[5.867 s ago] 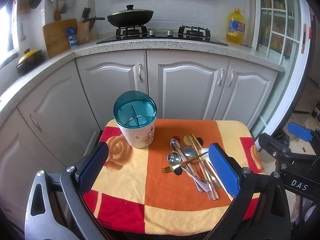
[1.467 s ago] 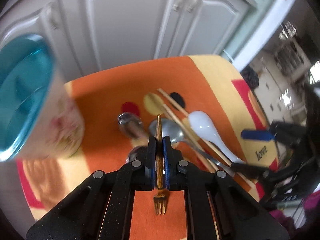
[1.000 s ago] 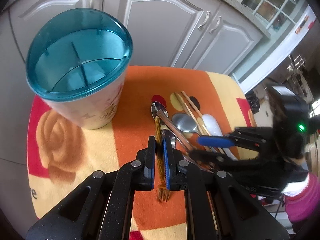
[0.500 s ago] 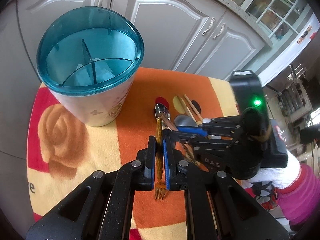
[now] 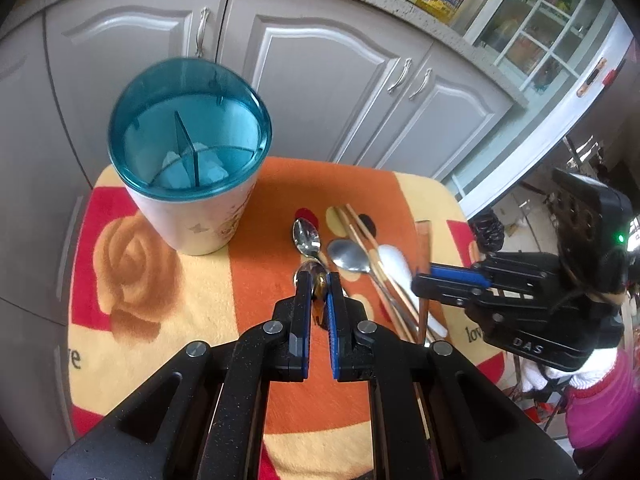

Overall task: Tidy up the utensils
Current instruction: 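Grasp the wooden-handled spoon with the right tool while the left tool lifts the fork, then lower fork and wooden spoon into the rose-print cup, opening both tools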

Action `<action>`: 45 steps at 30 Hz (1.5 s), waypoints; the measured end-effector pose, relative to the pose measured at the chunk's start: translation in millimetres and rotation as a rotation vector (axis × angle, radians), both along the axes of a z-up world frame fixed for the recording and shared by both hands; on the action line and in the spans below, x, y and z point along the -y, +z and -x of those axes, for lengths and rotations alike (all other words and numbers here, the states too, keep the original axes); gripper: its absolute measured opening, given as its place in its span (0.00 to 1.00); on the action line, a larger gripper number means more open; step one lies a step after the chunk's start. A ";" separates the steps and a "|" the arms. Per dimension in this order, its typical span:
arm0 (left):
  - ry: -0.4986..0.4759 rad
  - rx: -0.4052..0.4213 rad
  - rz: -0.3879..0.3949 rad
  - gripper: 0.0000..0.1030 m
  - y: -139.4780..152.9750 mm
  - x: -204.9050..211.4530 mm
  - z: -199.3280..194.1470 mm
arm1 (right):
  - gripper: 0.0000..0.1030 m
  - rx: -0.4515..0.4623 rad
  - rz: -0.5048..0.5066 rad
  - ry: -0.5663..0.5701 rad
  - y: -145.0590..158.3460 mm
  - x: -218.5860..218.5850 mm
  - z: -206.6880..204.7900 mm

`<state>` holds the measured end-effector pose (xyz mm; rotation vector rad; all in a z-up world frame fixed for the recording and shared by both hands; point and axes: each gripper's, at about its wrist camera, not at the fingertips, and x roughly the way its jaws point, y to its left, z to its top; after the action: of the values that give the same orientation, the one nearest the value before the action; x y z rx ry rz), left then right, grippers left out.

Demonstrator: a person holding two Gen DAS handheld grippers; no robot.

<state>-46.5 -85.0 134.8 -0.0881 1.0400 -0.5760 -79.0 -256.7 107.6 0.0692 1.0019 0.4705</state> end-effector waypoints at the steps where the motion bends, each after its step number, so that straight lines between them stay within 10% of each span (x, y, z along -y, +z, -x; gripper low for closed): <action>1: 0.001 0.004 0.003 0.05 3.8 -0.7 1.2 | 0.09 0.014 -0.001 -0.002 4.8 0.3 3.4; 21: 0.163 0.242 0.020 0.05 122.6 -53.8 -48.0 | 0.09 0.340 -0.038 0.059 154.0 -46.0 -32.0; 45: 0.245 0.122 -0.099 0.05 45.5 -64.4 -131.9 | 0.09 0.318 0.008 0.067 131.0 -84.7 -155.7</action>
<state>85.4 -20.6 180.2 -0.0911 0.9209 -0.3032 76.7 -172.0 238.6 -0.0457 0.6949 0.5201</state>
